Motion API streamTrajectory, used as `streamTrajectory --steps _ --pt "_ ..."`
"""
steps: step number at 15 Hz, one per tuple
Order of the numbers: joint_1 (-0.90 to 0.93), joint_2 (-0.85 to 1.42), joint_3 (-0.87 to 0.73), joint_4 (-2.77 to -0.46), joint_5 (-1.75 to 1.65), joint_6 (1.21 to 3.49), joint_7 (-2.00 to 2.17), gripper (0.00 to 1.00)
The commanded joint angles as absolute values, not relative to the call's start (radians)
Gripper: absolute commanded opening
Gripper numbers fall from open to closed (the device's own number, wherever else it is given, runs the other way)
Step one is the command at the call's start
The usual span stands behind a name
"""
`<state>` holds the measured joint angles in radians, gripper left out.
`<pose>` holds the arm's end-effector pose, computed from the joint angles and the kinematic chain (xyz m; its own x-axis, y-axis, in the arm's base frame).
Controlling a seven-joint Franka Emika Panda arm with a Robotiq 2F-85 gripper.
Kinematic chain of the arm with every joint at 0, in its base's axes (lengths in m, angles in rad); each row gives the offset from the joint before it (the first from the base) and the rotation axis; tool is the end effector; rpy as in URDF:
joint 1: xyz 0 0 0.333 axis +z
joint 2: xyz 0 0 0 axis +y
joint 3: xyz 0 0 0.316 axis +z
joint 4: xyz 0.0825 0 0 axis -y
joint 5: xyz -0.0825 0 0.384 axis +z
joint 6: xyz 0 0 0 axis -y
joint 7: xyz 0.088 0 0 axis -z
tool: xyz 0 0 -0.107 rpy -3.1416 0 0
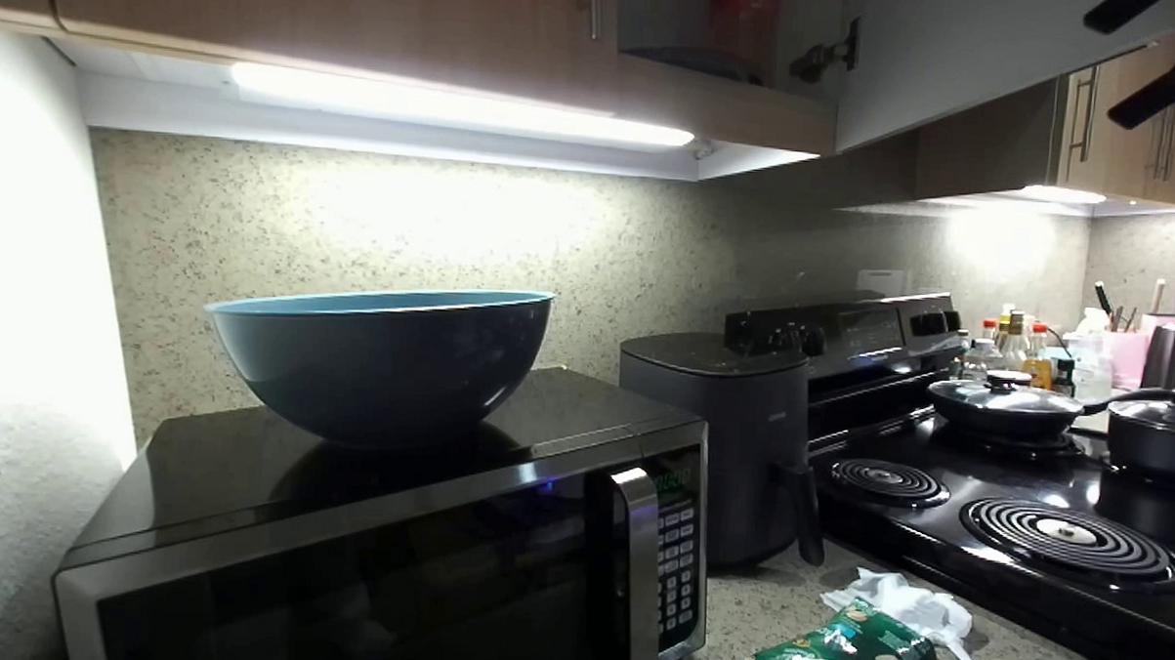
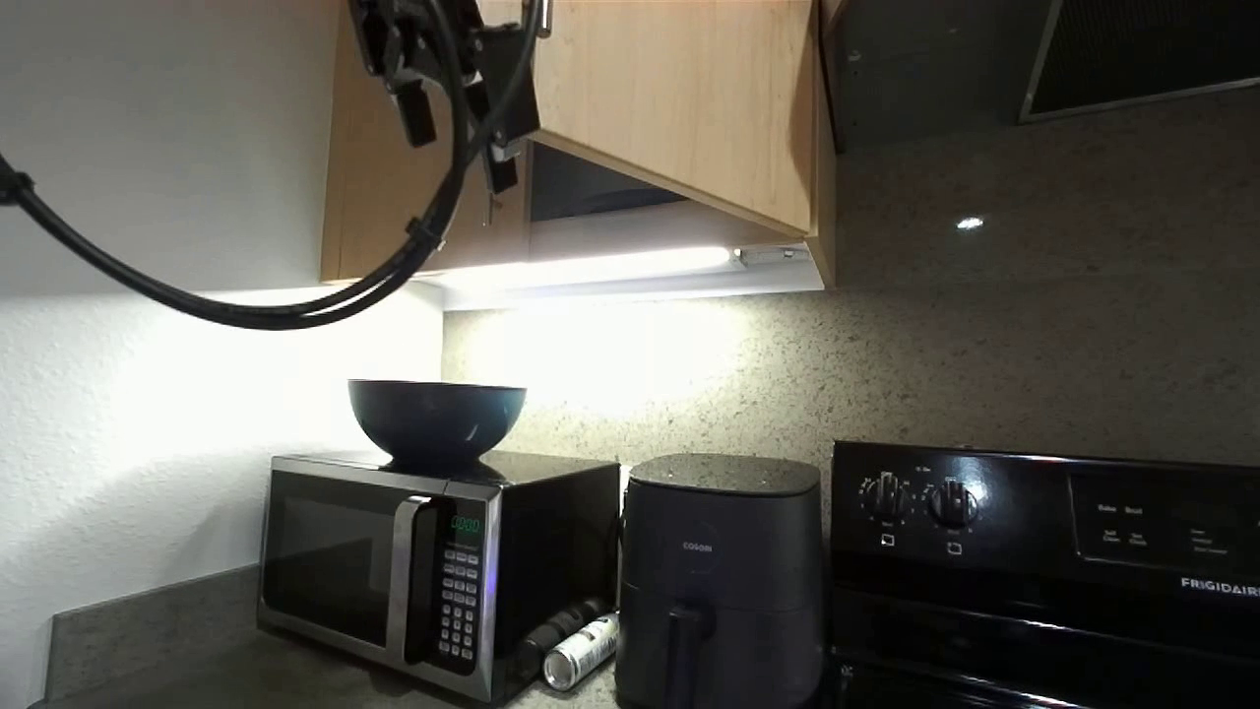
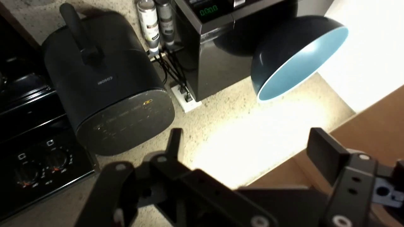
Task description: Close the cupboard
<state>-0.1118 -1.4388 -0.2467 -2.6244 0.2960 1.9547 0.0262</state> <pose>0.1499 -0.0838 0.6583 0.6801 -0.3949 0.6177 -0.0350 -0.8591 -0.5106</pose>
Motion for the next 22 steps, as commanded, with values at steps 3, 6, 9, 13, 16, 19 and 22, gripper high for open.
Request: streamTrajectory --steps 3,6,9,13,16,19,22 --pt "-0.088 -1.421 -0.226 -2.635 0.297 1.950 0.007 1.00" --pt "-0.092 -1.465 -0.256 -2.642 0.323 1.991 0.002 1.00" --pt "-0.101 -1.530 -0.303 -2.640 0.360 2.057 0.004 1.00" --pt "-0.175 -1.496 -0.356 -2.580 0.486 2.112 -0.045 1.00" --pt "-0.196 -1.496 -0.379 -2.566 0.511 2.110 -0.035 1.00" --pt "-0.202 -1.496 -0.397 -2.560 0.579 2.150 -0.038 1.00" --pt "-0.217 -1.496 -0.432 -2.551 0.676 2.160 -0.050 1.00"
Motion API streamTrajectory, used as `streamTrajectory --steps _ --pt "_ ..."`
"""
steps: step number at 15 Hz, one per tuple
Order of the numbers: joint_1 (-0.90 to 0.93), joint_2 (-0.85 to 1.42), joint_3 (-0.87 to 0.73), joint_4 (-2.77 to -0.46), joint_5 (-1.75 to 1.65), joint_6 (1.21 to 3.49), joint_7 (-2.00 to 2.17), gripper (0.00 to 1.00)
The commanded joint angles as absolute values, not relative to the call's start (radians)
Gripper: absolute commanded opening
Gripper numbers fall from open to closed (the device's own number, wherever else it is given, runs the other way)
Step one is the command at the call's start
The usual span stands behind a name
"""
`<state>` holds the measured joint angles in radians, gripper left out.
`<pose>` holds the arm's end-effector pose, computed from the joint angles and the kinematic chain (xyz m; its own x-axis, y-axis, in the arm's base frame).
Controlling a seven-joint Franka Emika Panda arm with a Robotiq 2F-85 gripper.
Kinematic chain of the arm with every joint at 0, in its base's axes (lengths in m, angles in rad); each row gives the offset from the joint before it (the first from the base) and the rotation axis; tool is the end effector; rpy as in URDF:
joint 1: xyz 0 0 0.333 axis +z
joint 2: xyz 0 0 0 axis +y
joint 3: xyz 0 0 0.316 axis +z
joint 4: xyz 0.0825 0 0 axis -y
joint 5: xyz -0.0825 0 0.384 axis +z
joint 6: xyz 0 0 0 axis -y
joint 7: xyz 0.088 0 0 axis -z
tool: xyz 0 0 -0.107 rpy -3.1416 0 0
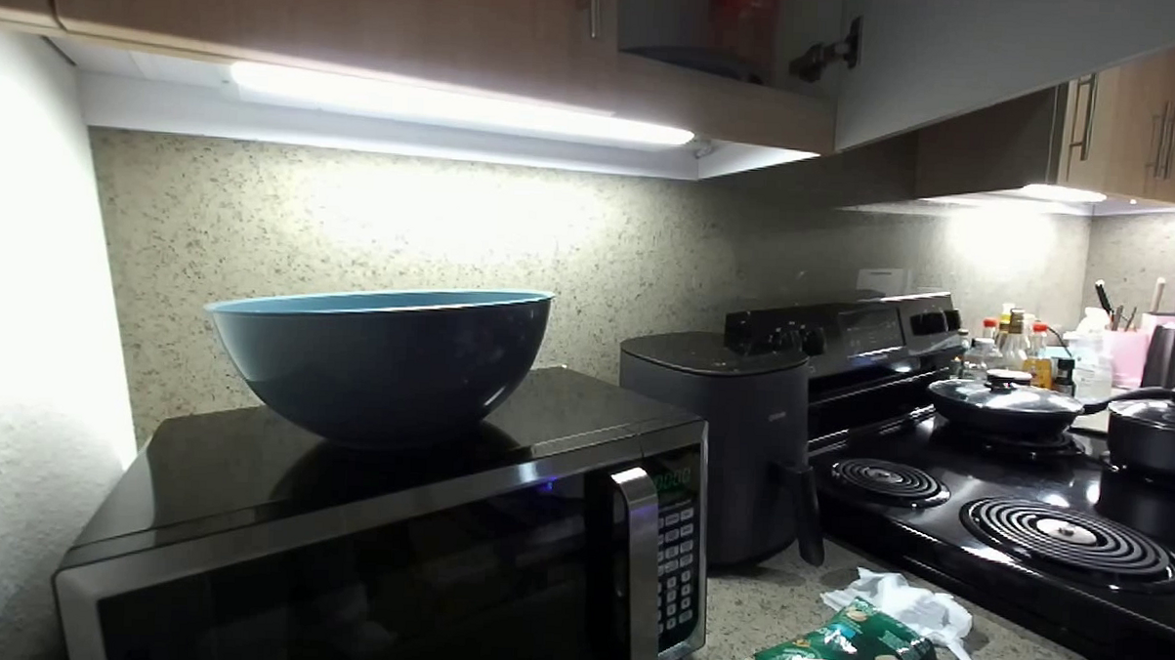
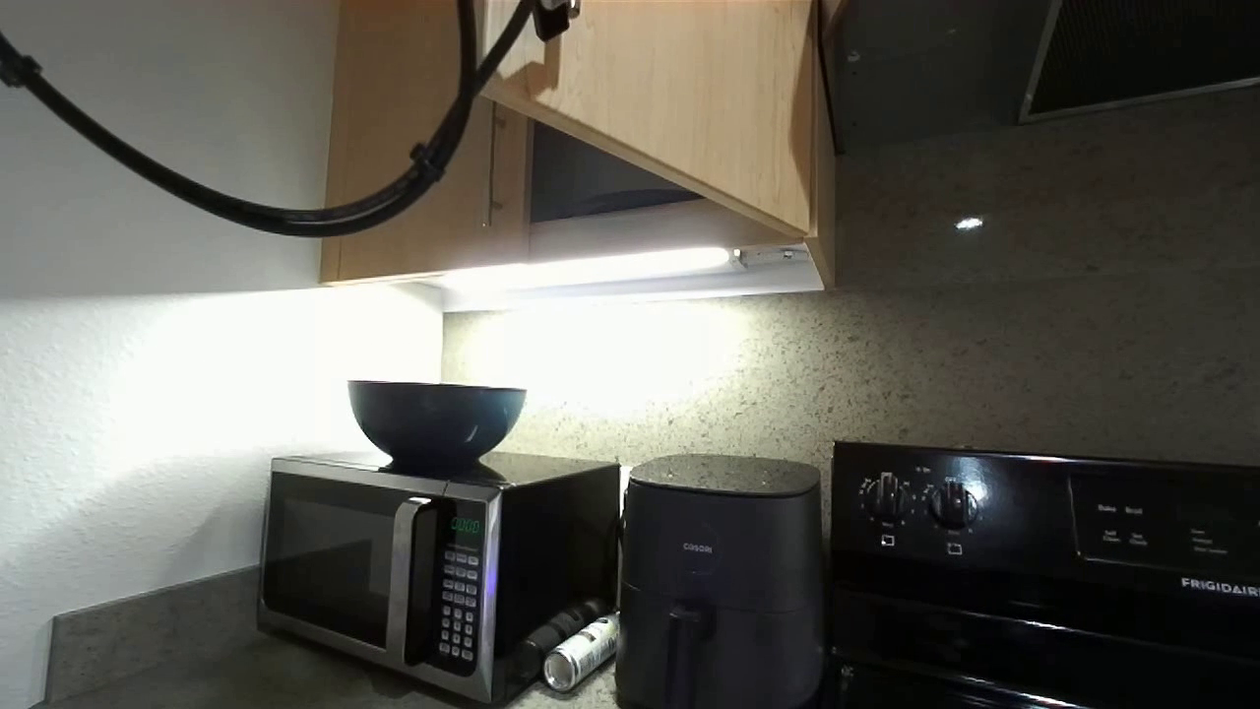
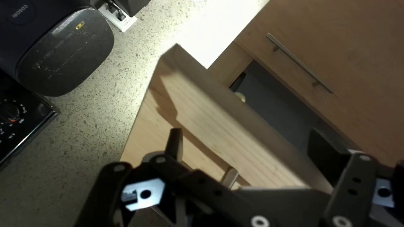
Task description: Close the cupboard
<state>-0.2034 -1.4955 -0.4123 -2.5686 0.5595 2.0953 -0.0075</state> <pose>0.0913 -0.1567 0.6979 0.4167 -0.6679 0.6167 0.1083 -0.6371 -0.7632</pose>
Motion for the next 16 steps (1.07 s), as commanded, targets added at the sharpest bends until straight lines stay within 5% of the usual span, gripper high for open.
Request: streamTrajectory --steps 1,11,16 --pt "-0.223 -1.495 -0.445 -2.546 0.709 2.156 -0.055 1.00" --pt "-0.204 -1.492 -0.553 -2.454 0.885 2.171 -0.122 1.00" --pt "-0.209 -1.397 -0.457 -2.467 0.734 2.070 -0.090 1.00"
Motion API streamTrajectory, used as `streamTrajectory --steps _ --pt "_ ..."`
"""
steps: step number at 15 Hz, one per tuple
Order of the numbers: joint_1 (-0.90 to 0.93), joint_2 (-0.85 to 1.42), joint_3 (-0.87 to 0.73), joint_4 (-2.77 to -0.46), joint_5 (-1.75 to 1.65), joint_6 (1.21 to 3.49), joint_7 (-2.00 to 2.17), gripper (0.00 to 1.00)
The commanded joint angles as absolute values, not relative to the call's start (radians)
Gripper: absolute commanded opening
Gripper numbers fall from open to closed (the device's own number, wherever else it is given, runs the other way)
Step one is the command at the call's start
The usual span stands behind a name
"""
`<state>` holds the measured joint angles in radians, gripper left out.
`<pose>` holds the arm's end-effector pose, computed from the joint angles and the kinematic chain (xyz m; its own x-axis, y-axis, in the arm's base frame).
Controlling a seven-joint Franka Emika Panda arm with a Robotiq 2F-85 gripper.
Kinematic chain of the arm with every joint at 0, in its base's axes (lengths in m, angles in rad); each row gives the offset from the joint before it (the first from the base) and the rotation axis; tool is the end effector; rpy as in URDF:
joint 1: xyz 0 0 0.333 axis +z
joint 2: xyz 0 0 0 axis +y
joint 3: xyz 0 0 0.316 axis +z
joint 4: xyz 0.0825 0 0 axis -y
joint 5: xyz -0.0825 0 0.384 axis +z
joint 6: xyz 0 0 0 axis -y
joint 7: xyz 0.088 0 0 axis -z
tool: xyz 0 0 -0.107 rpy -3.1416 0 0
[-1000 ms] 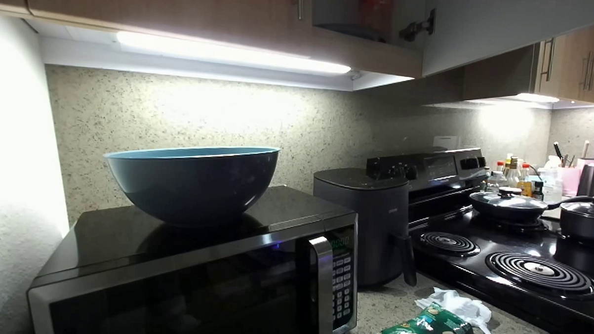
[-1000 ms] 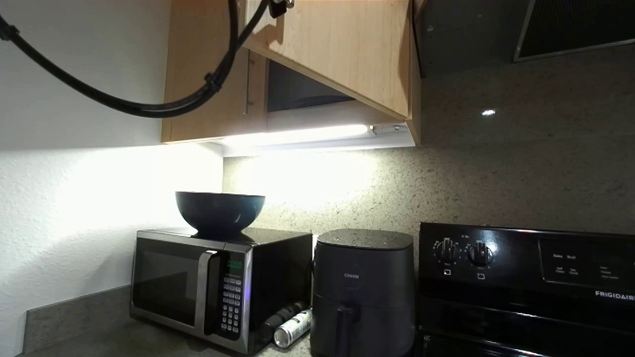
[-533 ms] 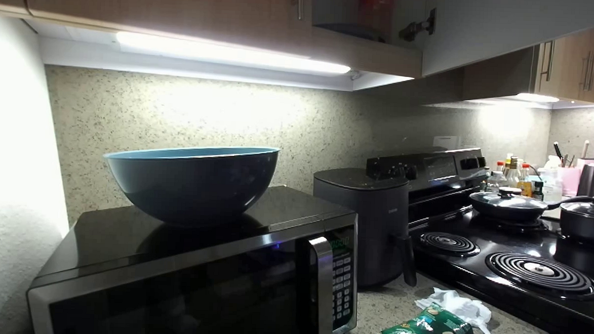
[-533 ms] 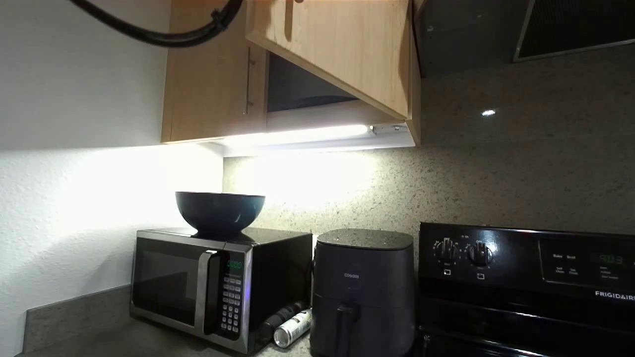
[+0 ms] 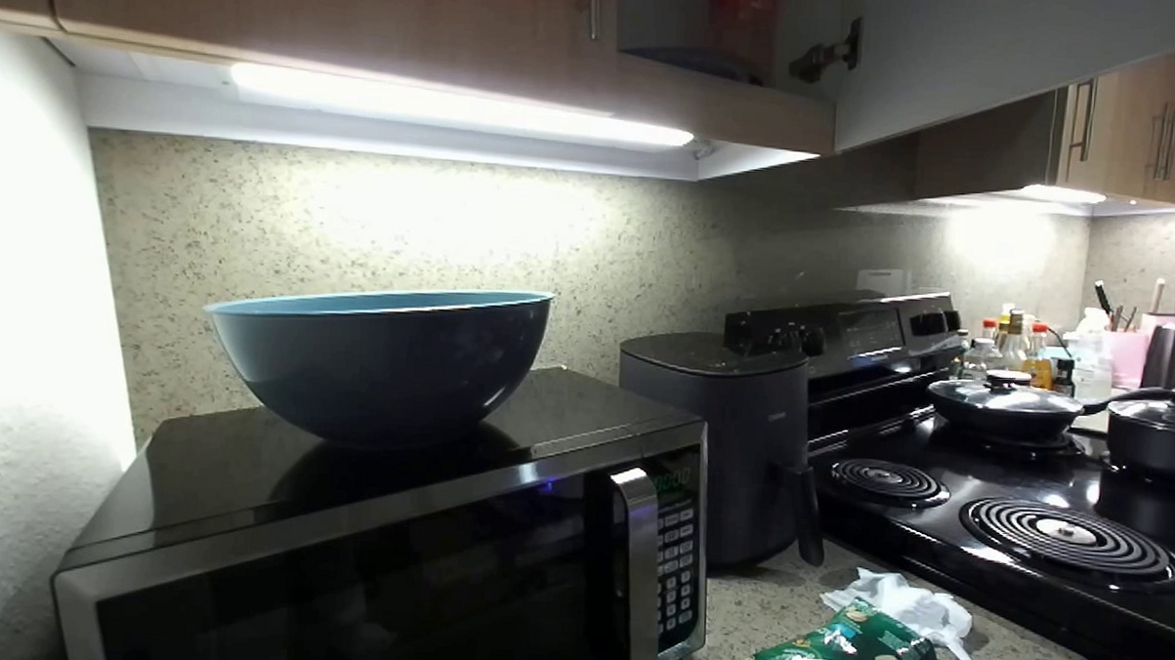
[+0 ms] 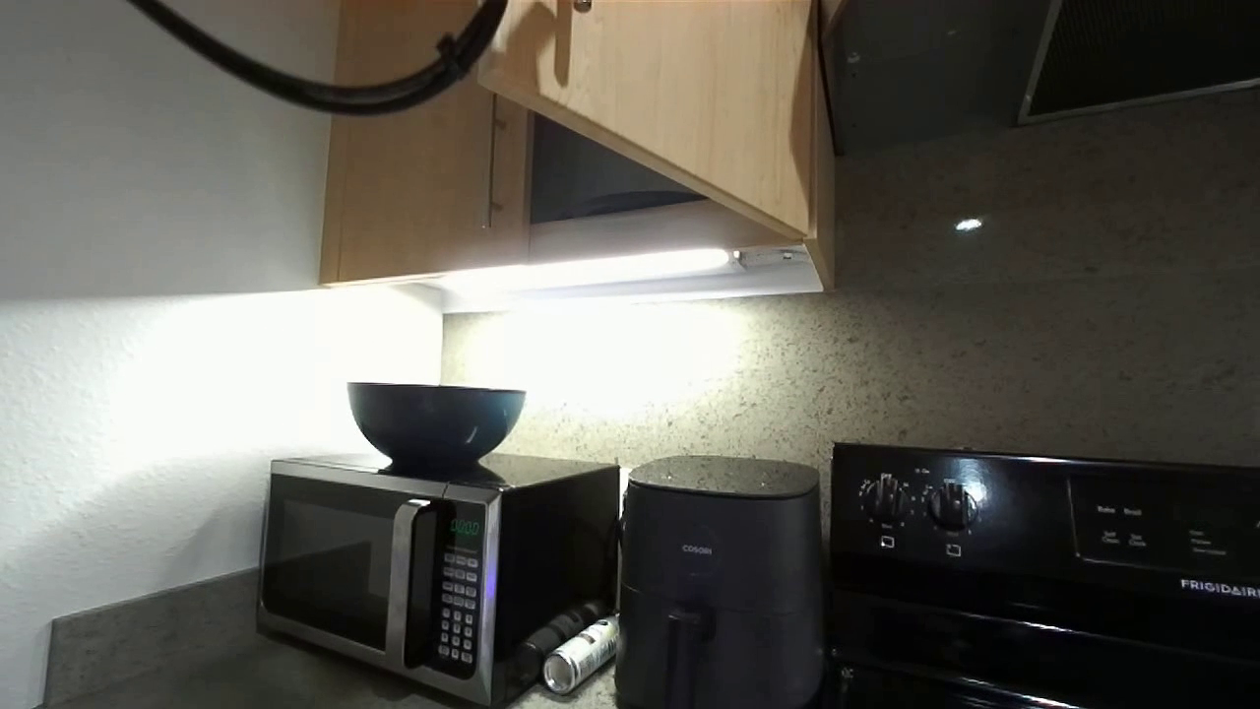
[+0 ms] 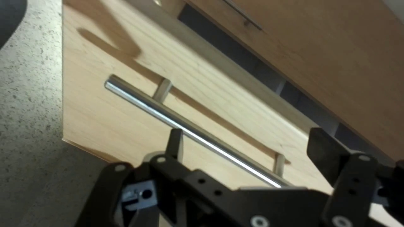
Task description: Close the cupboard
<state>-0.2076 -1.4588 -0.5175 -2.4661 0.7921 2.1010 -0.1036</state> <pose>0.0579 -0.2055 0.7254 0.3190 -0.7604 0.5658 0.3075 -0.4816 -0.8207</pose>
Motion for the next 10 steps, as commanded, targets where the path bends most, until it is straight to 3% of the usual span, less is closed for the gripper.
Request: streamTrajectory --steps 1,10 --pt "-0.207 -1.381 -0.435 -2.468 0.708 2.058 -0.087 1.00" --pt "-0.164 -1.316 -0.270 -2.475 0.534 1.901 -0.057 1.00"
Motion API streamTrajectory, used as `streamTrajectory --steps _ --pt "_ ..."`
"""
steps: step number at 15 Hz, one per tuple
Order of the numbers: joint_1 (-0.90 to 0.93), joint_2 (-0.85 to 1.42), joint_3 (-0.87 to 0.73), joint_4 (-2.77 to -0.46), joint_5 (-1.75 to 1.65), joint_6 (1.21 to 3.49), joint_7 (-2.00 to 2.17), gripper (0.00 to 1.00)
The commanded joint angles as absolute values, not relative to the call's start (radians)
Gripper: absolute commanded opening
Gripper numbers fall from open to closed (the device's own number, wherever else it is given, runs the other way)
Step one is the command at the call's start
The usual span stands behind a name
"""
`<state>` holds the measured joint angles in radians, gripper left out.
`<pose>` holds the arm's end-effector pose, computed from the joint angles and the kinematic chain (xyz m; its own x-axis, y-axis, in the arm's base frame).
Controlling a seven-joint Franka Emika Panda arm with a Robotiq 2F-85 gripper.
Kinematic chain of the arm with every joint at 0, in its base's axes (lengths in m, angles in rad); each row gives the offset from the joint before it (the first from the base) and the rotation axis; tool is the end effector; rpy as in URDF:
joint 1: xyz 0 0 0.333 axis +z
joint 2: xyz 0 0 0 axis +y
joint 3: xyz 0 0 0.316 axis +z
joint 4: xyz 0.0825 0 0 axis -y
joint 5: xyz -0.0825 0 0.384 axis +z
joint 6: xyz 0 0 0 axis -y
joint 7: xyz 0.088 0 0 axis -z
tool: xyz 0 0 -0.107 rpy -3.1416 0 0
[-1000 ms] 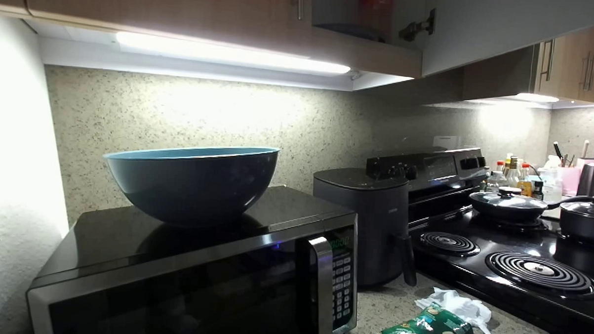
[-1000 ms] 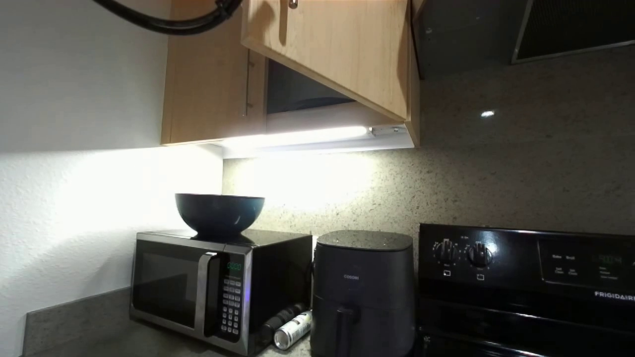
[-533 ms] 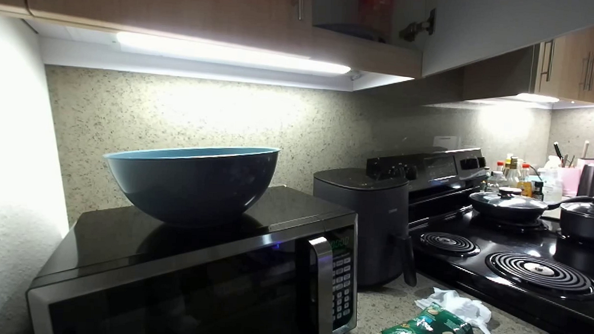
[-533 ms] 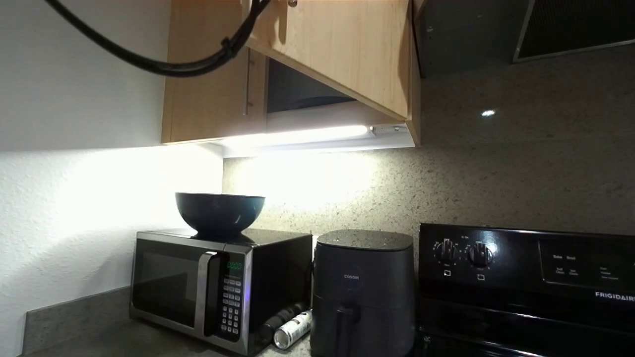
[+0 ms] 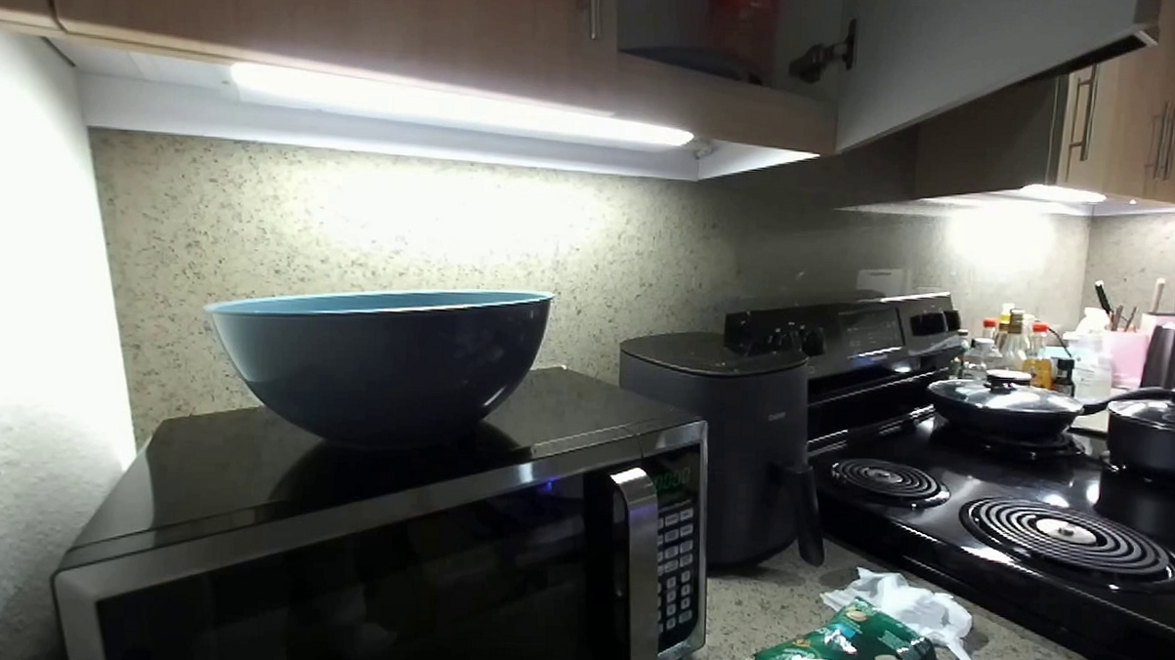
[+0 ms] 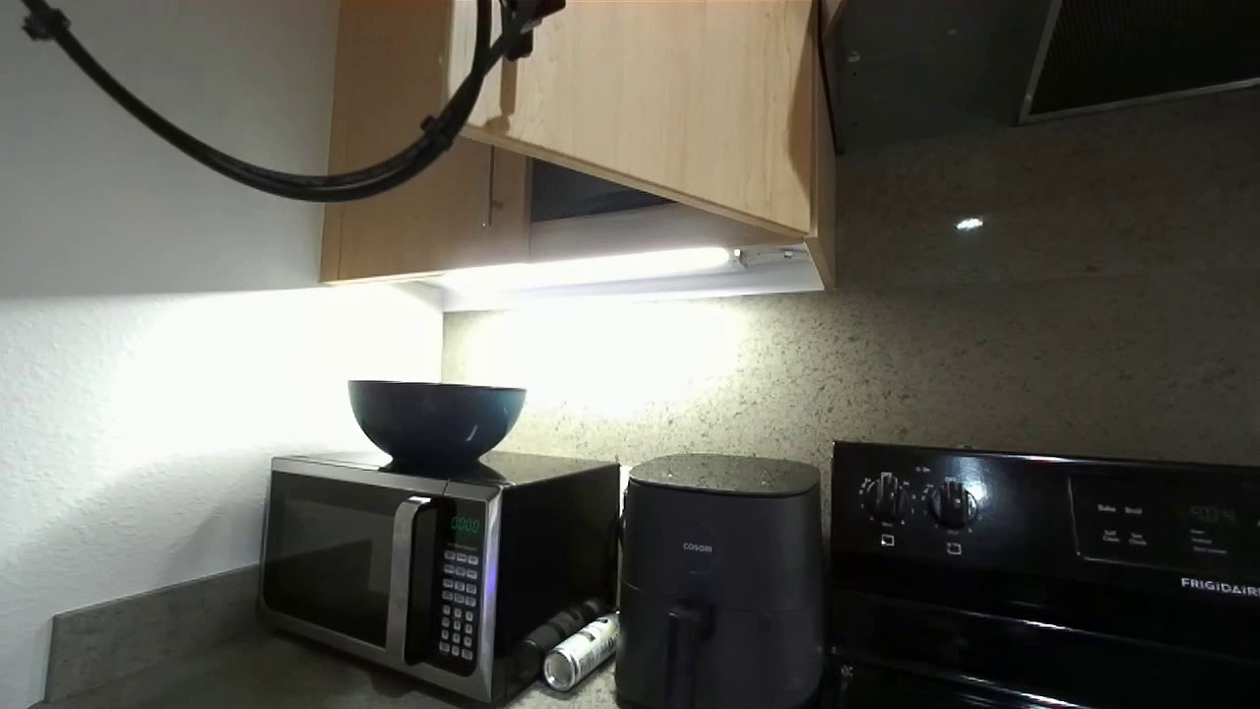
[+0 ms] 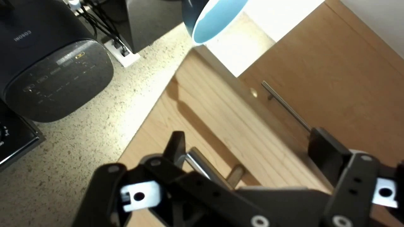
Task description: Close the cupboard
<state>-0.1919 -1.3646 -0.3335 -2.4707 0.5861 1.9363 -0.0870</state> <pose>0.1232 -0.1262 0.7170 0.5718 -0.5139 0.6394 0.1204 -0.7185 -0.6851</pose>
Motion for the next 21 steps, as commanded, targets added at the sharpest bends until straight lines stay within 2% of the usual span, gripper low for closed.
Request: streamTrajectory --steps 1,6,9,12,15,21 --pt "-0.150 -1.308 -0.247 -2.482 0.526 1.885 -0.057 1.00" --pt "-0.074 -1.288 -0.087 -2.563 0.492 1.846 -0.070 1.00" --pt "-0.033 -1.269 -0.054 -2.580 0.457 1.829 -0.083 1.00" --pt "-0.079 -1.304 -0.075 -2.593 0.370 1.844 -0.067 1.00" --pt "-0.031 -1.291 -0.079 -2.591 0.399 1.852 -0.072 1.00" --pt "-0.063 -1.395 -0.191 -2.556 0.423 1.859 -0.055 1.00"
